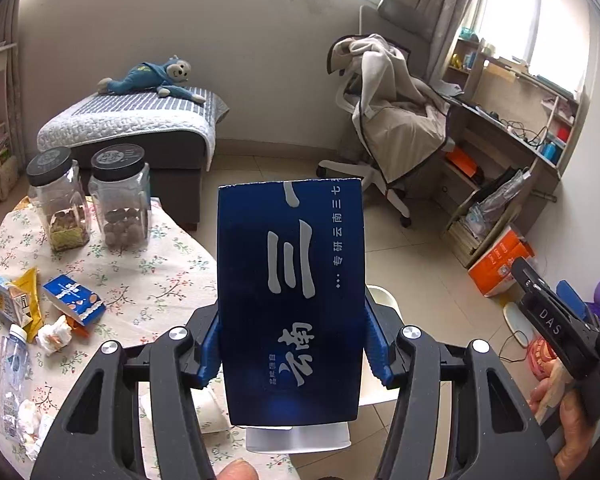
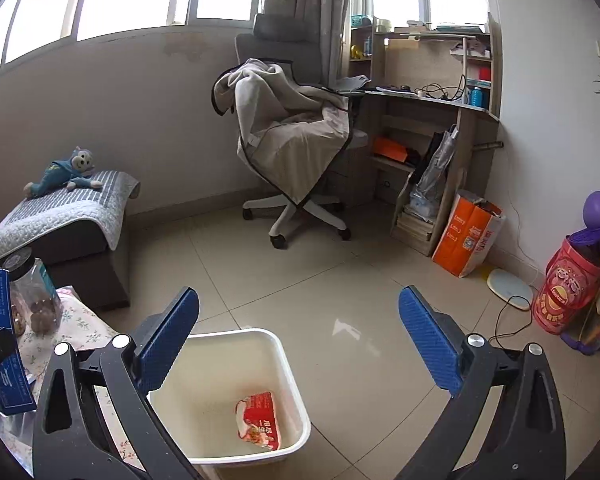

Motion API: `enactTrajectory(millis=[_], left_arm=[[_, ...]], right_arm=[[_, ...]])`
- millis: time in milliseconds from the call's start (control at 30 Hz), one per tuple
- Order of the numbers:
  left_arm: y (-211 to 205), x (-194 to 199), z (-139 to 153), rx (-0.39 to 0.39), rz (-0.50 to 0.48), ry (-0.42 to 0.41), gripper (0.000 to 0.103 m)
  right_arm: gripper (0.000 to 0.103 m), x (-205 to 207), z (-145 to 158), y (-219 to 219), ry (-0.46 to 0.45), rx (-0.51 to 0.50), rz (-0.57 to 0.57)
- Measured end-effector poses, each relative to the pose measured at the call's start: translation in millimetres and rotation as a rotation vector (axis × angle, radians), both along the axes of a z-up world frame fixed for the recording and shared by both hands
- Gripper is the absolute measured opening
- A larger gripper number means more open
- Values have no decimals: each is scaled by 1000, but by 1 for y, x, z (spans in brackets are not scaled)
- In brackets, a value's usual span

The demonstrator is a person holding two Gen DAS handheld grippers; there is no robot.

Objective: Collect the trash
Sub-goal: 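Carry the blue tissue box over the wastebasket and open the left gripper, then grasp the crumpled blue paper with the left gripper while the right gripper grasps the orange peel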

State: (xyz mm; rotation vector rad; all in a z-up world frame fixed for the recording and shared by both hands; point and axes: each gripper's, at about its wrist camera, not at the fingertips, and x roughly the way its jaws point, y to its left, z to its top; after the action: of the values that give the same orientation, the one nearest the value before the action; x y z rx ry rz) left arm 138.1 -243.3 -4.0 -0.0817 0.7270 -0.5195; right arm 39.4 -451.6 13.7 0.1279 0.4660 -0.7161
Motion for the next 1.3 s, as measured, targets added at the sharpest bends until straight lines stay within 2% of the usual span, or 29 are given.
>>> enactTrajectory(millis=[133, 367, 433, 500, 567, 700, 800, 900, 1200, 1300], left_arm=[[-36, -1, 1, 4, -39, -1, 57], [-83, -2, 5, 11, -90, -12, 57], [-93, -1, 5, 13, -103, -9, 63], [-98, -3, 8, 20, -101, -19, 73], [-99, -8, 11, 27, -98, -44, 74], [-92, -16, 18, 57, -53, -100, 81], [-79, -23, 26, 86, 8, -156, 90], [-60, -34, 33, 118, 79, -218, 94], [12, -65, 38, 167, 297, -291, 96], [39, -74, 37, 201, 385, -286, 96]], right_arm=[[96, -13, 0, -26, -21, 61, -61], [96, -27, 0, -47, -39, 58, -129], [96, -29, 0, -50, -39, 42, -144], [96, -31, 1, -51, -43, 29, -156], [96, -35, 2, -51, -59, 28, -159], [96, -43, 8, -43, -103, 4, -169], [96, -47, 13, -32, -136, -15, -163], [96, -46, 14, -16, -142, -24, -123], [96, -39, 16, 60, -132, -120, 55], [96, -38, 14, 85, -130, -137, 121]])
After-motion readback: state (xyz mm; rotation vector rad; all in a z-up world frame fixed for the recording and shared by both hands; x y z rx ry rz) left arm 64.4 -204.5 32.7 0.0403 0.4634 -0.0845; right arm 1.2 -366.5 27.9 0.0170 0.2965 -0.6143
